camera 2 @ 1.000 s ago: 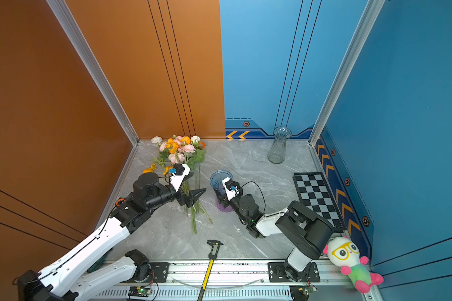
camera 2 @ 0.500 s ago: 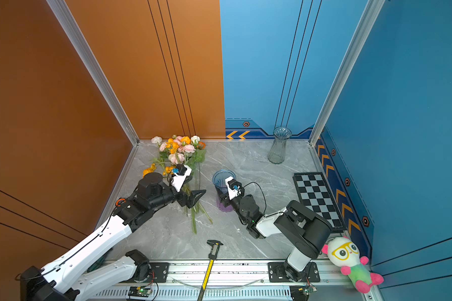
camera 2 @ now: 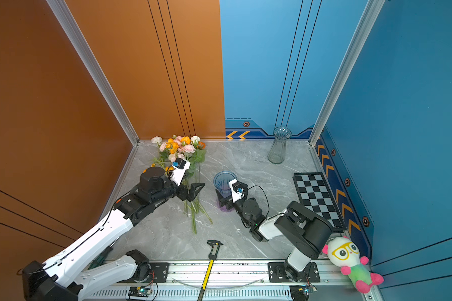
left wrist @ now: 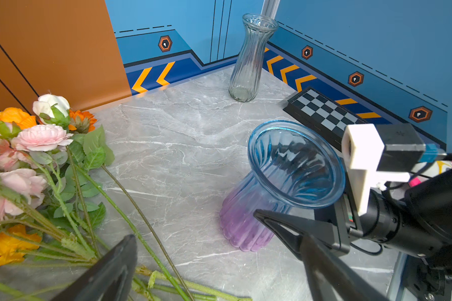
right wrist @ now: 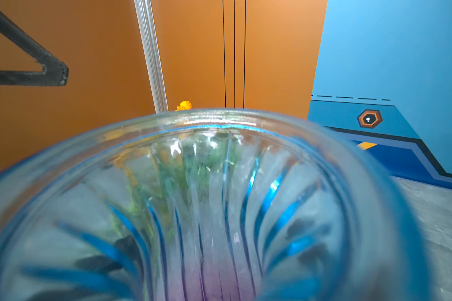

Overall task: Arrange the flowers into the vase
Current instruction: 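Carry the blue-purple vase toward the flowers and set it down with the right gripper, then grasp orange flower stems with the left gripper while the right gripper withdraws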

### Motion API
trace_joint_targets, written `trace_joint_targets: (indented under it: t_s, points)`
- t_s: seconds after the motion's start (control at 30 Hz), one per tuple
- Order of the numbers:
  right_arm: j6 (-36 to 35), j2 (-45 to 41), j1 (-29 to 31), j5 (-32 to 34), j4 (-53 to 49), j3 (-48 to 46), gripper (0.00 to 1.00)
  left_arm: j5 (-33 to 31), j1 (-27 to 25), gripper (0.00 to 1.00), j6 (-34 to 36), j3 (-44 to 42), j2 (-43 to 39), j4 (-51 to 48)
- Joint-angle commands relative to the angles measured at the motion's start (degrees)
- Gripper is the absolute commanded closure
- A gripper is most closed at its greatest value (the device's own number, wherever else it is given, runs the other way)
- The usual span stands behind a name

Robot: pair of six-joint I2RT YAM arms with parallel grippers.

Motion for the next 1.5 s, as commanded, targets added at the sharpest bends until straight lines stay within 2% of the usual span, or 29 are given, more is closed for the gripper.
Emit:
trace_joint_targets:
  t_s: [0.0,0.1,0.2,0.3,0.43,0.6,0.7,0.77,0.9,1.07,1.23,1.33,1.47]
  points:
    - [1.2,-4.2,0.5,0.0,-5.6,-1.6,0.0,-2.9,0.7,0.02,-3.2,2.4,1.1,0.8]
    - [1.8,-9.4,0.7,0.4,-15.1,-2.4,0.0,-4.4,1.5,0.02,-4.4,6.4,4.6,-3.3]
    - [1.4,-17.1,1.0,0.4,-31.3,-0.6,0.0,-4.6,2.9,0.02,-6.4,11.5,8.4,-7.3]
    - [1.4,-25.8,1.4,1.4,-48.4,1.2,0.0,-1.8,5.1,0.02,-9.4,12.7,10.6,-5.4]
    - [5.3,-37.9,1.7,5.3,-64.4,0.1,0.0,-1.6,8.5,0.01,-13.1,13.9,13.7,-1.1]
    - [12.3,-52.0,1.4,9.7,-82.8,1.6,0.0,-0.7,13.8,0.01,-17.4,17.5,18.6,-6.6]
    - [12.3,-55.6,1.1,10.2,-90.0,4.0,0.0,-0.7,16.7,0.06,-20.4,15.8,19.5,-7.2]
    - [11.4,-55.8,0.4,9.4,-92.8,6.1,0.0,-1.9,18.1,0.11,-21.9,15.0,20.4,-9.3]
    - [8.6,-53.8,-1.2,7.0,-96.4,14.1,0.0,-1.1,20.8,0.38,-24.8,14.5,23.4,-14.3]
    - [1.7,-47.4,-0.9,6.5,-99.2,28.1,0.0,-3.9,21.0,0.43,-26.2,12.5,25.8,-14.4]
    - [-3.3,-38.2,-0.5,-5.3,-98.6,37.9,0.0,-4.8,21.0,0.55,-27.5,14.9,30.6,-14.0]
    - [-4.1,-32.2,0.7,-13.3,-97.5,42.8,0.0,-5.4,20.8,0.56,-28.5,16.3,33.5,-13.3]
    - [-3.8,-24.8,4.5,-16.2,-96.4,48.6,0.0,-4.9,20.7,0.67,-29.9,17.8,37.2,-11.0]
